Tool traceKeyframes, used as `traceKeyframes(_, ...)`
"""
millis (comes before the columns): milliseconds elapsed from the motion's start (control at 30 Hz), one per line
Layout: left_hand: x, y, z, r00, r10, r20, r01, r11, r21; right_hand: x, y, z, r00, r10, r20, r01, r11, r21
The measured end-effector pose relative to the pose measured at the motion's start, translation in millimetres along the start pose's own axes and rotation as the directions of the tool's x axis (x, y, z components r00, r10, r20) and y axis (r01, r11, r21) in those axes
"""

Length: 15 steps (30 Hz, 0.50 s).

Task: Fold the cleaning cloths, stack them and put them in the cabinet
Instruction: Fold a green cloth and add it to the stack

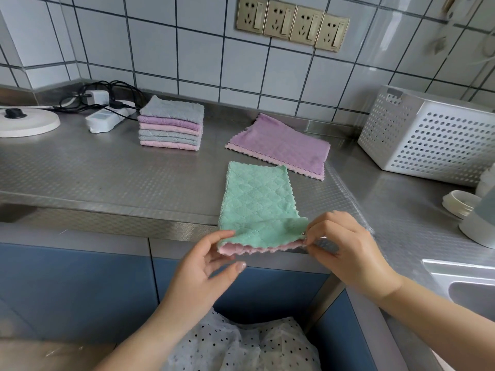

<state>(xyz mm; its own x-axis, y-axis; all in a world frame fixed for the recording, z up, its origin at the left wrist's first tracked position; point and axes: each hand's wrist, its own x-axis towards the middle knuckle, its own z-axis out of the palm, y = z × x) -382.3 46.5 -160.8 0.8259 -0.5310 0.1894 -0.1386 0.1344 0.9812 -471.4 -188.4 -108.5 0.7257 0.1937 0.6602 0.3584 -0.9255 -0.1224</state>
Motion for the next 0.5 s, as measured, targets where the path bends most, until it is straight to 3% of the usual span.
traceKeyframes(33, 3, -3, -5, 0.994, 0.110, 0.011, -0.110, 0.971, 0.213, 1, 1, -2, 1.000, -0.004, -0.016, 0.004, 1.000, -0.009)
traceKeyframes(67, 8, -6, -9, 0.968, 0.250, 0.025, -0.237, 0.878, 0.416, 3, 1, -4, 1.000, -0.002, -0.031, 0.001, 1.000, -0.018)
traceKeyframes(133, 22, -10, -16, 0.859, 0.503, 0.102, -0.445, 0.632, 0.635, 5, 2, -8, 0.999, 0.015, -0.043, -0.017, 0.999, -0.033)
traceKeyframes(233, 39, -2, -25, 0.705, 0.663, 0.250, -0.620, 0.407, 0.670, 3, 1, -12, 0.999, 0.041, 0.015, -0.042, 0.998, 0.050)
traceKeyframes(333, 50, 1, -29, 0.599, 0.600, 0.530, -0.768, 0.244, 0.592, 1, -4, -14, 0.991, 0.048, 0.121, -0.062, 0.992, 0.109)
traceKeyframes(400, 59, -1, -28, 0.602, 0.495, 0.626, -0.788, 0.242, 0.567, 0, -5, -12, 0.988, 0.056, 0.141, -0.071, 0.992, 0.104)
traceKeyframes(500, 69, 0, -27, 0.692, 0.441, 0.571, -0.721, 0.455, 0.522, 4, -2, -10, 0.983, 0.143, 0.116, -0.160, 0.975, 0.157)
